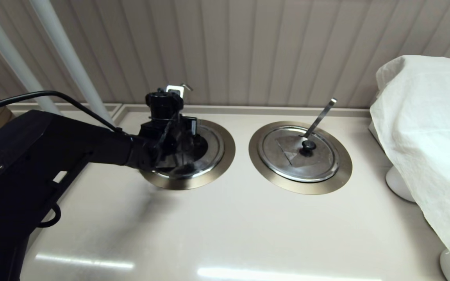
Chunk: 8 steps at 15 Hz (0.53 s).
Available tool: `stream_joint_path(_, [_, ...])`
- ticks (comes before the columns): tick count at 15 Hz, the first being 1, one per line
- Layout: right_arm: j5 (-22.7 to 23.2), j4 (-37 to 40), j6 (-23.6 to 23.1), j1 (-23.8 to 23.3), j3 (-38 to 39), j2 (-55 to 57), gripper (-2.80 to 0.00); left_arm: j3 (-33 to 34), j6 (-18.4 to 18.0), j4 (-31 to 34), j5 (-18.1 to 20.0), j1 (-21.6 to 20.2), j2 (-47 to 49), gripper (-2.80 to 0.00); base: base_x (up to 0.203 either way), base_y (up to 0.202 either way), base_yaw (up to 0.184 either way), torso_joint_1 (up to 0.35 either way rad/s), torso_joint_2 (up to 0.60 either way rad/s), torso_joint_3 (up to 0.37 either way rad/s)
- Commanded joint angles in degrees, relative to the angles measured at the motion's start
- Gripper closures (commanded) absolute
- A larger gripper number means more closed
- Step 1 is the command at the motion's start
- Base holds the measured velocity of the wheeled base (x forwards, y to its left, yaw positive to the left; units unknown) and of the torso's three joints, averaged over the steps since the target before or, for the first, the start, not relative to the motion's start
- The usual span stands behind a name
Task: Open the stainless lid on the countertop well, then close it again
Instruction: Stir with a spoon
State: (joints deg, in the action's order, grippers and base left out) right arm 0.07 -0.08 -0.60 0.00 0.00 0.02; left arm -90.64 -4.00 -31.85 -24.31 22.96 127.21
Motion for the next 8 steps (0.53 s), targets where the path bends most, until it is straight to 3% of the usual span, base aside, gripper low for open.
stream_joint_path(1, [0.01, -0.01, -0.02, 0.0, 0.0, -0.01, -2.8, -3.13, 0.16, -0.35, -1.29, 0.25, 1.86, 0.0, 0.0, 0.0, 0.0, 0.0, 0.0, 0.0])
stream_joint_path(3, [0.01, -0.01, -0.02, 0.0, 0.0, 0.01, -2.8, -7.23, 1.08, -0.48, -5.34, 2.02, 4.59, 0.0, 0.0, 0.0, 0.0, 0.0, 0.0, 0.0])
stream_joint_path(8, [0.01, -0.01, -0.02, 0.0, 0.0, 0.06, -2.8, -5.61, 1.18, 0.28, -5.4, 3.66, 4.78, 0.0, 0.0, 0.0, 0.0, 0.0, 0.0, 0.0])
